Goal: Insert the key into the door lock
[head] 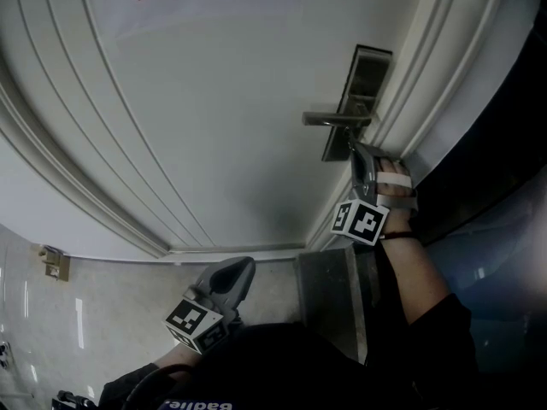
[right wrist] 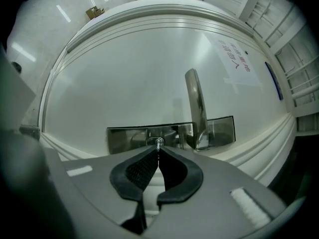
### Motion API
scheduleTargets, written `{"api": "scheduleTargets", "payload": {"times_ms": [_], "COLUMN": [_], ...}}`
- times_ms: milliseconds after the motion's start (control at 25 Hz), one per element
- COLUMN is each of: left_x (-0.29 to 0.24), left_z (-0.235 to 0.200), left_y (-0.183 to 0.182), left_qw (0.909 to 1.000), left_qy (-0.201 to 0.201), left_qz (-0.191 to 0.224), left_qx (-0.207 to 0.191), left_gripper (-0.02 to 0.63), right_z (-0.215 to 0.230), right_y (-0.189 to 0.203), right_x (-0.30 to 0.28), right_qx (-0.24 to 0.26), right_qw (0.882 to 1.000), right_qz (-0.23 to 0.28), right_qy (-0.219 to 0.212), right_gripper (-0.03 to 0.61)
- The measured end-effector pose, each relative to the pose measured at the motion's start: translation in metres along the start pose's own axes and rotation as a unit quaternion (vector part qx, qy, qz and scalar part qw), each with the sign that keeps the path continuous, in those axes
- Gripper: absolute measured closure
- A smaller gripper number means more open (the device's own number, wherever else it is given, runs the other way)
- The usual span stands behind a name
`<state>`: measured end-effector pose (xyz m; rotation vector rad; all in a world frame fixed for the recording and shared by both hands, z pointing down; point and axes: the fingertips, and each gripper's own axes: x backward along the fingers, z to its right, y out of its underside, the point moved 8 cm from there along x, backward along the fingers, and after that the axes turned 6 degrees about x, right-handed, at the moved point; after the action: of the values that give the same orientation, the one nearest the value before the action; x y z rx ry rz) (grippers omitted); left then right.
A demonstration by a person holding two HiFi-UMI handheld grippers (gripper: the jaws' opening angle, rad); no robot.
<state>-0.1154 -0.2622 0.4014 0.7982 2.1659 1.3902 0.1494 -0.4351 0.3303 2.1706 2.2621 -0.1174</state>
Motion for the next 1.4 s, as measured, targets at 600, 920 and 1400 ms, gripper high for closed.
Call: {"api": "scheduleTargets", "payload": {"times_ms": [600, 920, 1400], "left_x": [0.004, 0.004, 0.004], "left_z": [-0.009, -0.011, -0.006], "left_y": [-0.001, -0.003, 0.000], "left_qw": [1.0000, 0.9999, 0.9999], "left_qy": [-0.007, -0.009, -0.010], "left_qz": [0.001, -0.002, 0.000], "left_qx": [-0.001, 0.003, 0.004], "left_gripper": [0.594, 0.594, 0.594], "right_z": [-0.002, -0.003, -0.013], "right_y": [-0.001, -0.002, -0.001], "right_x": [-0.023, -0.026, -0.025], "right_qx": [0.016, 0.025, 0.034], "right_qw": [1.000, 1.000, 0.999], "right_qz": [-0.012, -0.012, -0.006], "right_qy": [0.002, 0.009, -0.012], "right_gripper": [0.566, 0.565, 0.423]}}
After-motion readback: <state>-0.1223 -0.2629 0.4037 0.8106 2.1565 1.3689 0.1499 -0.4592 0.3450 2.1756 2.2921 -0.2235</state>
